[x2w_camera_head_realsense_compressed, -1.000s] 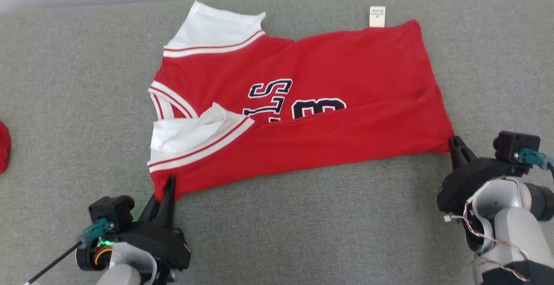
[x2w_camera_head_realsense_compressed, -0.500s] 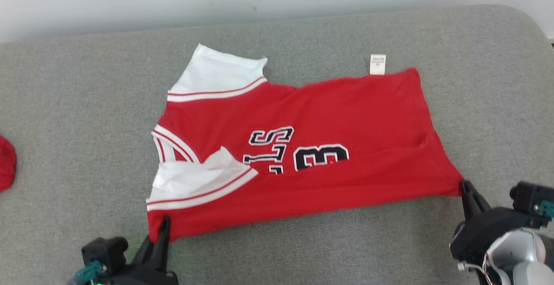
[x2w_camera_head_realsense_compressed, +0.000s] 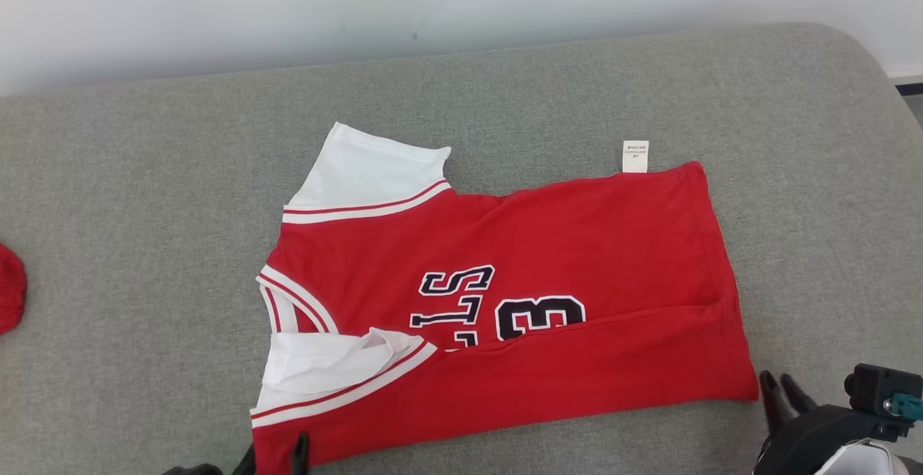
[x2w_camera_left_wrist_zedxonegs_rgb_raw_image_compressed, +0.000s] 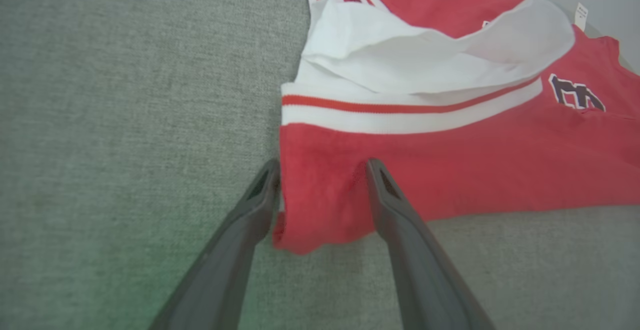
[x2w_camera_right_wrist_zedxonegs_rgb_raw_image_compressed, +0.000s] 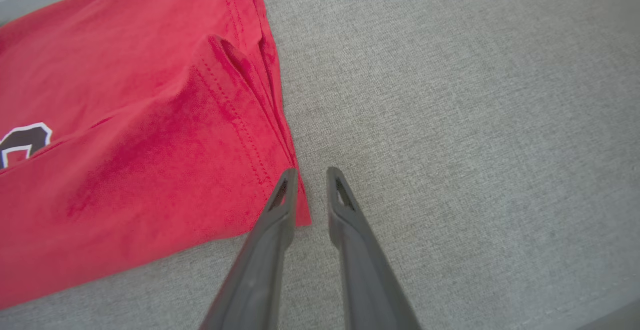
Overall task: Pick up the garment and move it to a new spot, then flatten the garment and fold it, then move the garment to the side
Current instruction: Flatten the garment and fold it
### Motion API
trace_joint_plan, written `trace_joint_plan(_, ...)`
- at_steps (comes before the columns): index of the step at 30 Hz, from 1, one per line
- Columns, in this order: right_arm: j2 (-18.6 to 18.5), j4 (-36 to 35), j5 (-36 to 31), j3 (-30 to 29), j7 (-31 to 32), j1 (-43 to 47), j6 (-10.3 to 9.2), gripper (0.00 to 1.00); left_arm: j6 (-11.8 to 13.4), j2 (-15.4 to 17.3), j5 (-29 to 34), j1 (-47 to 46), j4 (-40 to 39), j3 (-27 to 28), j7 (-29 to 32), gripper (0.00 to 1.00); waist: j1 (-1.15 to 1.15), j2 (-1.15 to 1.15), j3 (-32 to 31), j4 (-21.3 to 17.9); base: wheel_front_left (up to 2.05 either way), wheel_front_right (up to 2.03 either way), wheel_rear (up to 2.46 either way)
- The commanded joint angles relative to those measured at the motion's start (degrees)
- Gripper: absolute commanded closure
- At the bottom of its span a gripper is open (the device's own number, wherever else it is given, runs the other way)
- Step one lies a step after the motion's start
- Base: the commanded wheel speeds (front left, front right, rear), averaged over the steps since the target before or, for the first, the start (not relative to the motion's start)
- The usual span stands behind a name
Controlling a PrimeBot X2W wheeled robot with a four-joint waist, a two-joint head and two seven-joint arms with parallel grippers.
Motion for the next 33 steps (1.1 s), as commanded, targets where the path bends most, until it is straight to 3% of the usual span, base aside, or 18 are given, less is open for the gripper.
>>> trace_joint_plan(1, -0.1, 0.0, -0.6, -0.1, -0.1, -0.1, -0.13, 0.0, 0.1, -0.1, 0.2, 0.9, 0.5, 0.1, -0.3, 0.0, 0.0, 0.0, -0.1, 0.0, 0.0, 0.0, 0.0)
trace_joint_plan(10, -0.2, -6.0, -6.9, 0.5, 2.8, -6.4, -0.13, 0.0, -0.4, 3.9, -0.7, -2.1, -0.6, 3.8, -1.2, 0.0, 0.0, 0.0, 1.2, -0.3, 0.0, 0.0, 0.0)
trace_joint_plan(14, -2.0, -6.7, -7.2, 3.2, 5.2, -12.0, -0.13, 0.0, -1.0, 5.8, -1.0, -6.6, -2.3, 4.7, 0.8, 0.0, 0.0, 0.0, 2.6, -0.6, 0.0, 0.0, 0.0)
trace_joint_plan(21, -7.1, -2.1, -5.5, 11.4, 8.6, -26.5, -0.14, 0.0, -2.2, 7.7, -5.6, -19.8, -3.8, 6.7, 10.8, 0.0, 0.0, 0.0, 7.3, -1.7, 0.0, 0.0, 0.0)
trace_joint_plan(33, -9.1, 10.3, 0.4, 21.2, 9.0, -44.5, -0.13, 0.0, -2.8, 8.6, -7.4, -40.9, 0.6, 4.2, 26.1, 0.0, 0.0, 0.0, 16.3, -4.5, 0.0, 0.0, 0.0)
